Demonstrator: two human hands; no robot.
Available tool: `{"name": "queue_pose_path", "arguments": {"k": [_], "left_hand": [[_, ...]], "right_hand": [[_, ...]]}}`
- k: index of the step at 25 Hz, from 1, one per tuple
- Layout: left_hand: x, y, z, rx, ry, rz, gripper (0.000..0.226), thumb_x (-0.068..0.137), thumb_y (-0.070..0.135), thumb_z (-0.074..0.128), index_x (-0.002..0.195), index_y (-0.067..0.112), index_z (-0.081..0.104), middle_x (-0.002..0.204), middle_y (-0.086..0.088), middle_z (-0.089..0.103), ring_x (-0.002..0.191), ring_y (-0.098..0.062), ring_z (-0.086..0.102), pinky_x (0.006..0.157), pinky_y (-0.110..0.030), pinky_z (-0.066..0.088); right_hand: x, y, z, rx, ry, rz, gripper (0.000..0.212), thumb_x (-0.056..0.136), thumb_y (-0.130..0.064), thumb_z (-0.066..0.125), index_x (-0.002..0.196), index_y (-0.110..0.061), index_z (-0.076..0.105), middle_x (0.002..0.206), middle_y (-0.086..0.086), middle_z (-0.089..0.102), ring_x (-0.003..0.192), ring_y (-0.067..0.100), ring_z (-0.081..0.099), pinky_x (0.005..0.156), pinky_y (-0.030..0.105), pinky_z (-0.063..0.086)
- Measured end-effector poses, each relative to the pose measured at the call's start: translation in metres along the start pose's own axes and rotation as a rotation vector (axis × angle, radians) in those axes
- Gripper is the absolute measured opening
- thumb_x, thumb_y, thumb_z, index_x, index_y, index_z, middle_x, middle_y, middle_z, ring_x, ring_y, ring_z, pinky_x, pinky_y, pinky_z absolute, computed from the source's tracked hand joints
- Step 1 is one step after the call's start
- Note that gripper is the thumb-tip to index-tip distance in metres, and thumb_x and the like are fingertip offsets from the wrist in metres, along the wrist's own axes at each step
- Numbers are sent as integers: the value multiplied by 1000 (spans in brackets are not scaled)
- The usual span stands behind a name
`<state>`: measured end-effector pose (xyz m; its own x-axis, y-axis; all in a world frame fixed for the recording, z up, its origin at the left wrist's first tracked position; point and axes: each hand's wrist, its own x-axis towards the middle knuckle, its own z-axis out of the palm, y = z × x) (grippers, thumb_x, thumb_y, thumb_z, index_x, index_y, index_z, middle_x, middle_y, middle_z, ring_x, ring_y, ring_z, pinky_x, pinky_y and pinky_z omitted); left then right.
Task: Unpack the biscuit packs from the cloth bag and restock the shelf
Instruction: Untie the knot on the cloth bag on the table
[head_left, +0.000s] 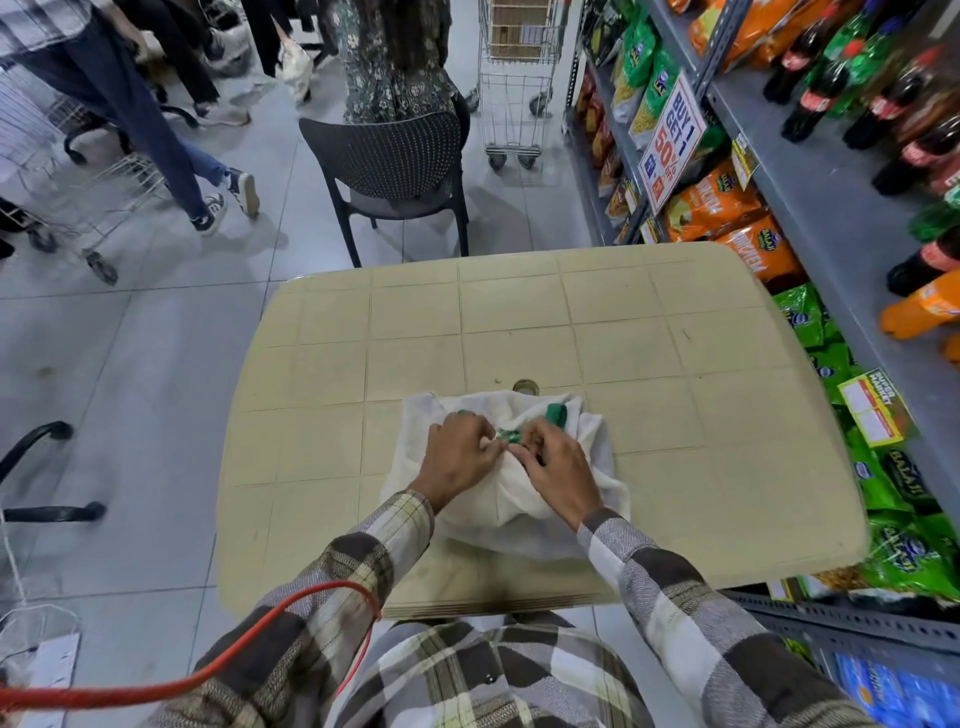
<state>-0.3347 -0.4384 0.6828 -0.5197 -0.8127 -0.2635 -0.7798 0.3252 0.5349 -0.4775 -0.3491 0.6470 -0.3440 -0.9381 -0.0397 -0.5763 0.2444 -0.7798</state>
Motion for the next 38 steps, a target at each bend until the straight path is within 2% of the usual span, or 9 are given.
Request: {"name": "queue_pose_path", "arguments": {"k": [3, 6, 11, 16, 21, 27, 31, 35, 38], "left_hand": [[-1, 5, -1, -248, 15, -51, 20, 91, 32, 60, 84, 13, 60, 93, -3, 65, 93, -24, 59, 84, -42, 45], [-5, 6, -2, -463, 32, -65, 19, 92, 24, 64, 93, 5, 64, 99, -6, 64, 91, -20, 57, 79, -32, 48], [-11, 6, -4, -494, 142, -101, 18, 85, 20, 69, 77, 6, 61, 71, 1, 61, 61, -8, 49, 57, -20, 38], [-18, 13, -2, -703, 143, -148, 21, 88, 28, 70, 79, 11, 60, 87, -3, 68, 80, -13, 60, 72, -26, 48], [-26, 9, -5, -810, -28, -31, 18, 88, 22, 72, 86, 5, 67, 88, 0, 67, 83, -11, 61, 78, -26, 49], [-30, 0, -16, -519, 46, 72, 15, 81, 13, 77, 96, 11, 72, 93, 3, 70, 85, -4, 61, 79, -17, 46], [-41, -26, -25, -365, 166, 61, 9, 89, 11, 68, 95, 13, 74, 91, -1, 66, 84, -12, 60, 74, -15, 42], [-58, -65, -35, -716, 249, -170, 11, 93, 8, 61, 89, 13, 70, 88, 0, 67, 79, -10, 60, 71, -25, 47], [-65, -74, -46, -1029, 166, -169, 19, 92, 7, 49, 84, 10, 67, 88, 2, 68, 82, -11, 58, 73, -27, 42]], "right_hand": [[-1, -16, 4, 169, -26, 161, 32, 92, -47, 60, 79, -17, 61, 69, -6, 64, 65, 5, 58, 62, 18, 45], [3, -23, 3, 327, -52, 267, 21, 90, -30, 70, 89, -9, 73, 84, 4, 74, 80, 12, 67, 76, 24, 51], [5, -23, -17, 250, 61, 205, 11, 83, -12, 75, 75, -6, 70, 71, 3, 71, 62, -5, 58, 63, 4, 42], [-3, -20, -24, 353, 197, 194, 16, 87, -18, 73, 102, -19, 67, 70, -5, 69, 60, -1, 64, 62, 15, 49], [3, -13, -38, 76, -299, 1, 44, 91, -12, 62, 126, -38, 60, 73, -5, 68, 69, 4, 60, 70, 19, 48], [10, -11, -54, -360, 59, -46, 29, 84, -19, 57, 101, -33, 75, 92, 4, 77, 83, 28, 68, 70, 35, 54], [21, 7, -65, -79, 198, 207, 23, 82, -12, 62, 92, -25, 78, 78, -5, 76, 74, 20, 69, 69, 25, 55], [30, 27, -75, 418, 371, 612, 23, 87, -12, 59, 70, -22, 71, 65, -2, 63, 57, 17, 51, 53, 25, 48], [28, 27, -74, 434, 328, 642, 18, 88, -22, 59, 75, -22, 71, 73, 0, 66, 58, 14, 52, 55, 25, 48]]}}
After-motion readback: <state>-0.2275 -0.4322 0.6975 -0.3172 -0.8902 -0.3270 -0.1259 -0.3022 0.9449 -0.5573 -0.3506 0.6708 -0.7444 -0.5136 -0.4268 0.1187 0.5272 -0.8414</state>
